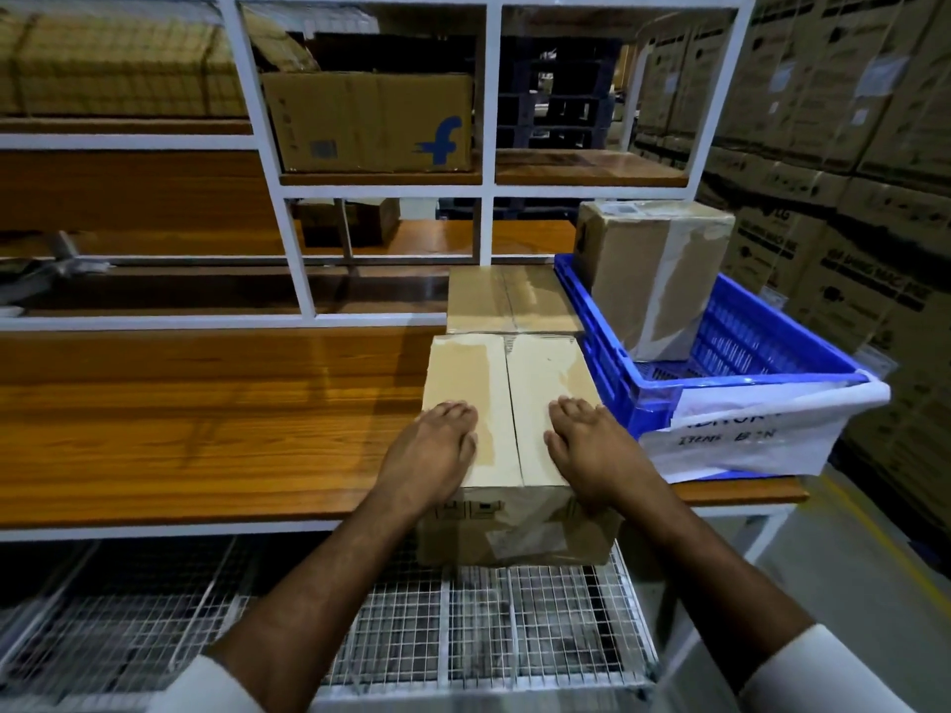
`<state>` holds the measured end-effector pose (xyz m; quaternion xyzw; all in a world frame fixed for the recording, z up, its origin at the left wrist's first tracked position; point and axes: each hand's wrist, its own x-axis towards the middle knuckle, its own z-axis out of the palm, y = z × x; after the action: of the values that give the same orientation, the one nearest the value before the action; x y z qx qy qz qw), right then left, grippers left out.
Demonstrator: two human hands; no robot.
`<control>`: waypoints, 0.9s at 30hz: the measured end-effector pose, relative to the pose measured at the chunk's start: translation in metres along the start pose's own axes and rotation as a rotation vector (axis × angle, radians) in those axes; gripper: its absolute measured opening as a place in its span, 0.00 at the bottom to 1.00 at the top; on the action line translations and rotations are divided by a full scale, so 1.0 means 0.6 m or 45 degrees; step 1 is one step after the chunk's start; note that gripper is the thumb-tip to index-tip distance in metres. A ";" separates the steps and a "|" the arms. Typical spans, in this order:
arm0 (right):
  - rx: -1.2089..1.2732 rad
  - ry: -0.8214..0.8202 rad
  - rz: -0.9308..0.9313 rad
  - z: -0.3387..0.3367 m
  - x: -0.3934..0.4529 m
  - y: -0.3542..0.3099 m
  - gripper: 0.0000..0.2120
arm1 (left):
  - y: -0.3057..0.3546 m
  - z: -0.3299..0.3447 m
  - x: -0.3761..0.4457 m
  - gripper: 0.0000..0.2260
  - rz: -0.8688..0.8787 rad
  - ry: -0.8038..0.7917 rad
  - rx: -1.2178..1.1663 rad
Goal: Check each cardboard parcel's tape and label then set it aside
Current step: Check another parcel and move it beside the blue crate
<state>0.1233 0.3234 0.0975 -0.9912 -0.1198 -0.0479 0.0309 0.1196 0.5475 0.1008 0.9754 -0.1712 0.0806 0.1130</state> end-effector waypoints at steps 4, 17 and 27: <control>0.021 -0.034 0.005 -0.012 0.000 0.000 0.25 | 0.010 -0.003 0.003 0.21 -0.023 0.001 0.055; 0.172 0.002 -0.165 0.000 -0.038 -0.044 0.26 | 0.059 0.013 -0.032 0.22 0.200 -0.027 -0.009; 0.236 0.168 -0.051 0.007 -0.091 0.005 0.22 | 0.006 0.023 -0.080 0.21 0.046 0.082 -0.051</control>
<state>0.0715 0.3077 0.0878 -0.9762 -0.1411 -0.1023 0.1291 0.0752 0.5560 0.0789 0.9665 -0.1868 0.1107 0.1367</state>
